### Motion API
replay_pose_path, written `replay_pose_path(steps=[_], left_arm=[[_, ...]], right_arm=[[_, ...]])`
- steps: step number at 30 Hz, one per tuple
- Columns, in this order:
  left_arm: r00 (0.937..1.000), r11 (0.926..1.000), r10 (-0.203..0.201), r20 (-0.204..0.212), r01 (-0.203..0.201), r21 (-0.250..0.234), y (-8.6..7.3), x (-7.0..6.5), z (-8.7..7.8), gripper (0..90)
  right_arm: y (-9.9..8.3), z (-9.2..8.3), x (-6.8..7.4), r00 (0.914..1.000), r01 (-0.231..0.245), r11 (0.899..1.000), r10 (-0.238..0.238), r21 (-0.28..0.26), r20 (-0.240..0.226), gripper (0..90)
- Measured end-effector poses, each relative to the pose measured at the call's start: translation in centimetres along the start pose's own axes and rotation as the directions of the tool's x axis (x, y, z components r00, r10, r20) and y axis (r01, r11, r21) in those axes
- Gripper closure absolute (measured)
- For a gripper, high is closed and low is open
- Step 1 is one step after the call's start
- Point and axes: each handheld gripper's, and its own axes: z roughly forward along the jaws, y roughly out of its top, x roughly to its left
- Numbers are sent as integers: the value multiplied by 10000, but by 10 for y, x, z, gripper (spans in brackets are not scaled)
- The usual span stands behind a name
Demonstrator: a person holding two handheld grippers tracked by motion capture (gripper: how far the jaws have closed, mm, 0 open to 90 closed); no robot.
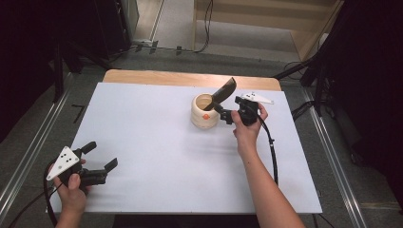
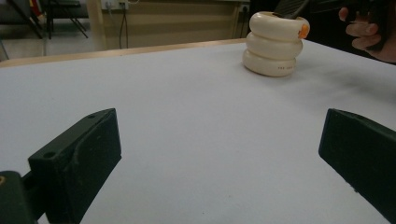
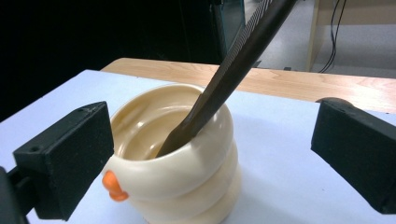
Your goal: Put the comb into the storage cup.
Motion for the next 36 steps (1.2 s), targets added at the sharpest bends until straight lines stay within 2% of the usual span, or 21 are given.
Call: replay_pose_path(steps=[5,13,22,36], left_arm=[[10000,10000,10,0,-10,8,0,0,0,0],[10000,10000,29,-3,-29,7,0,0,0,0],[10000,10000,43,5,-43,4,0,0,0,0],[10000,10000,22,-2,-22,-7,0,0,0,0]], right_arm=[[-1,-9,0,9998,171,9998,-170,-74,57,0],[-6,-19,1,9983,565,9983,-567,135,102,0],[-12,-34,0,9959,899,9959,-899,-16,42,0],[-16,-61,-9,9918,1275,9917,-1273,-189,131,0]])
